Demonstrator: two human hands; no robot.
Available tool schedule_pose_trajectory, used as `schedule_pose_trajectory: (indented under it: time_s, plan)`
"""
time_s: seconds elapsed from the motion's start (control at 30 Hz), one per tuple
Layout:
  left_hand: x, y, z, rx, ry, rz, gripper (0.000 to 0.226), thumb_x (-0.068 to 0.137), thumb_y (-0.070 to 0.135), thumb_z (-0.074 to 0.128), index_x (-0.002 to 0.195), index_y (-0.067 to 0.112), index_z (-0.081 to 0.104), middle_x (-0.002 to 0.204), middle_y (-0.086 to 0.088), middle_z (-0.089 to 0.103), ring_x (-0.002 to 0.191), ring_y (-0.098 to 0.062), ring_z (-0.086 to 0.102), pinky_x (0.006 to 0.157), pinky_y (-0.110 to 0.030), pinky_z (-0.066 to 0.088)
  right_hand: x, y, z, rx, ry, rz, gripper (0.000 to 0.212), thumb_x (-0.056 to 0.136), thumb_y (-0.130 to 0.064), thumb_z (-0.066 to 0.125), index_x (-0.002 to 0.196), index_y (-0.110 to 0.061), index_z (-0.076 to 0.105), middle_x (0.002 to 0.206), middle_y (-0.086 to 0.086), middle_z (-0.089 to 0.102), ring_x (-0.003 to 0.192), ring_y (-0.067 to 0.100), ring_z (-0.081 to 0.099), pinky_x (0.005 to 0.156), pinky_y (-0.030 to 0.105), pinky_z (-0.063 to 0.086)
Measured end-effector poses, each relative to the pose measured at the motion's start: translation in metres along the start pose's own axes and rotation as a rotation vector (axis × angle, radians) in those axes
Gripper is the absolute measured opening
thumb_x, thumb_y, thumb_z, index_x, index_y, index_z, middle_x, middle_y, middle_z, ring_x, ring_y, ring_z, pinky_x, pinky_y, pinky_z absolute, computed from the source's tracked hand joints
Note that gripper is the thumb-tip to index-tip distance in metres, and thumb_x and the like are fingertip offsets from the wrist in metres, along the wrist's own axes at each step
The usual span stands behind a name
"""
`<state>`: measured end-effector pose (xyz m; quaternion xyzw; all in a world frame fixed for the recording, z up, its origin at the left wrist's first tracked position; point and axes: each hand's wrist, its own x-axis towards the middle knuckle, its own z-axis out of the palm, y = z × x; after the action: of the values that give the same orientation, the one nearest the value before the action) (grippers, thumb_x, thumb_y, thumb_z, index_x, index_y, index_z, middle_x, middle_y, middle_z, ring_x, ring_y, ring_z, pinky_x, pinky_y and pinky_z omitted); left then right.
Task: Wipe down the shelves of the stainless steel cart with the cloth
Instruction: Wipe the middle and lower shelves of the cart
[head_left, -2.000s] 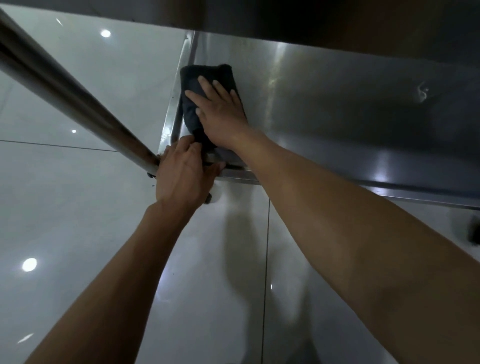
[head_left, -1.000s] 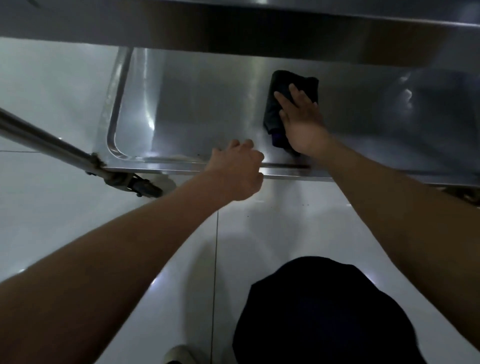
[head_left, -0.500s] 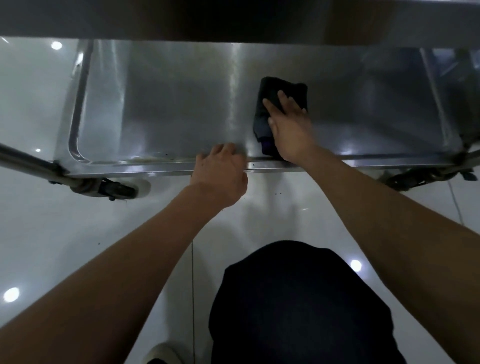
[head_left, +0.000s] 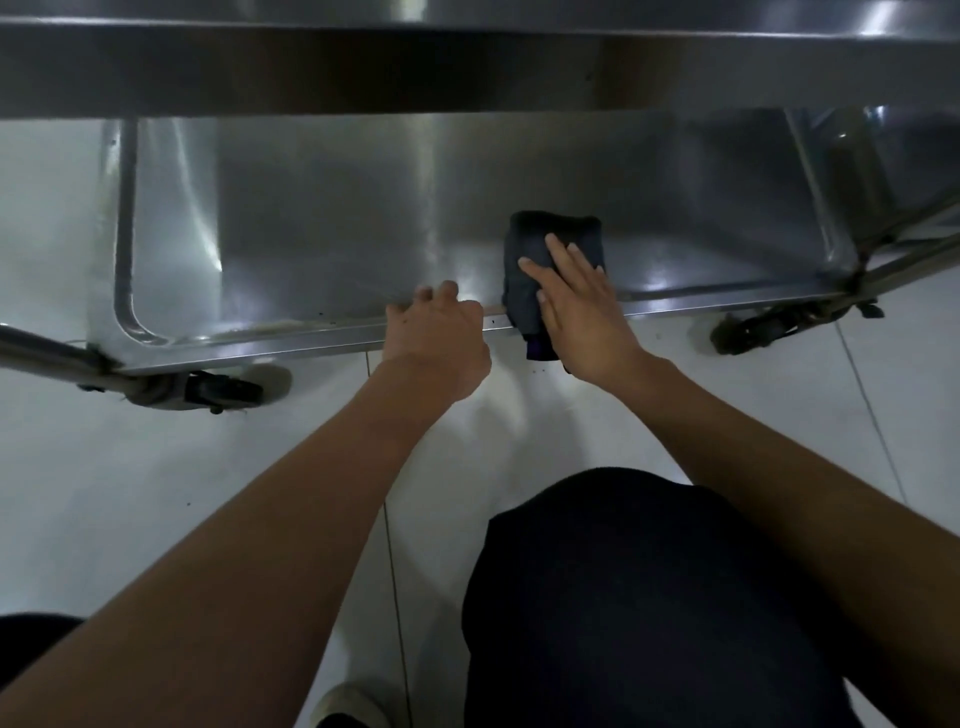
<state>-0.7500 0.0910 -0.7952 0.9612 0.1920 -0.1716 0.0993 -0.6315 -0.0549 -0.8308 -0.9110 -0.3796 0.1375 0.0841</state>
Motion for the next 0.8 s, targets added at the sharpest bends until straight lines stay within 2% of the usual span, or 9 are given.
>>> schedule_pose_trajectory:
  time_s: [0.1,0.2,0.23,0.37,0.5,0.6,0.7,0.8]
  plan:
    - [-0.002,0.003,-0.002,-0.012,0.020,0.013,0.038,0.092,0.035,0.053,0.126,0.018,0.059,0.129,-0.006,0.048,0.121,-0.028,0.047,0.097,-0.047,0.041,0.000,-0.003,-0.006,-0.089,-0.043,0.007,0.054,0.108,-0.022,0.034,0.159,-0.027,0.017,0.169,0.004,-0.002,0.155,0.027,0.000,0.125,0.049,0.012]
    - [-0.003,0.009,-0.001,0.031,0.002,0.013,0.043,0.092,0.038,0.052,0.129,0.017,0.055,0.129,-0.009,0.047,0.120,-0.030,0.045,0.099,-0.050,0.040,-0.001,-0.007,-0.013,-0.190,-0.102,0.025,0.077,0.100,-0.019,0.054,0.160,-0.025,0.005,0.168,0.007,-0.010,0.155,0.030,-0.003,0.124,0.051,0.014]
    - [-0.004,0.011,-0.001,0.047,-0.011,0.016,0.044,0.092,0.038,0.052,0.130,0.017,0.054,0.131,-0.010,0.045,0.122,-0.032,0.043,0.101,-0.053,0.038,-0.003,-0.011,-0.016,-0.176,-0.099,0.046,0.079,0.100,-0.019,0.055,0.160,-0.025,0.004,0.168,0.007,-0.010,0.155,0.031,-0.003,0.124,0.051,0.015]
    - [-0.006,0.008,0.003,0.049,-0.041,0.018,0.051,0.089,0.037,0.052,0.136,0.015,0.050,0.137,-0.012,0.040,0.131,-0.036,0.036,0.104,-0.064,0.031,-0.034,-0.027,-0.030,0.013,-0.007,0.108,0.054,0.108,-0.025,0.036,0.159,-0.023,0.017,0.168,0.007,0.007,0.154,0.028,0.009,0.123,0.048,0.019]
    - [-0.009,0.009,-0.001,-0.032,-0.043,0.026,0.048,0.091,0.037,0.051,0.135,0.016,0.051,0.140,-0.011,0.037,0.133,-0.035,0.033,0.108,-0.068,0.024,-0.072,-0.028,-0.055,0.063,-0.089,0.132,0.052,0.107,-0.026,0.042,0.156,-0.022,0.029,0.167,0.005,0.014,0.153,0.027,0.016,0.122,0.045,0.025]
    - [-0.007,0.009,-0.004,-0.061,-0.054,0.014,0.046,0.093,0.037,0.050,0.134,0.017,0.052,0.140,-0.010,0.037,0.134,-0.033,0.033,0.110,-0.070,0.020,-0.079,-0.020,-0.069,-0.007,-0.131,0.119,0.052,0.106,-0.029,0.045,0.155,-0.023,0.031,0.167,0.005,0.016,0.151,0.028,0.022,0.120,0.046,0.029]
    - [-0.006,-0.003,0.002,-0.045,-0.019,0.047,0.046,0.092,0.036,0.051,0.136,0.021,0.052,0.141,-0.007,0.038,0.136,-0.028,0.034,0.110,-0.066,0.023,-0.068,-0.014,-0.070,-0.009,-0.103,0.126,0.053,0.105,-0.031,0.047,0.155,-0.023,0.031,0.166,0.005,0.017,0.149,0.030,0.025,0.118,0.050,0.032]
    - [-0.006,-0.009,0.009,-0.011,0.051,0.088,0.046,0.089,0.034,0.052,0.134,0.022,0.054,0.137,-0.005,0.044,0.130,-0.026,0.040,0.107,-0.055,0.031,-0.044,-0.013,-0.061,-0.037,-0.072,0.130,0.057,0.105,-0.035,0.045,0.157,-0.023,0.026,0.168,0.003,0.012,0.152,0.028,0.017,0.121,0.047,0.026]
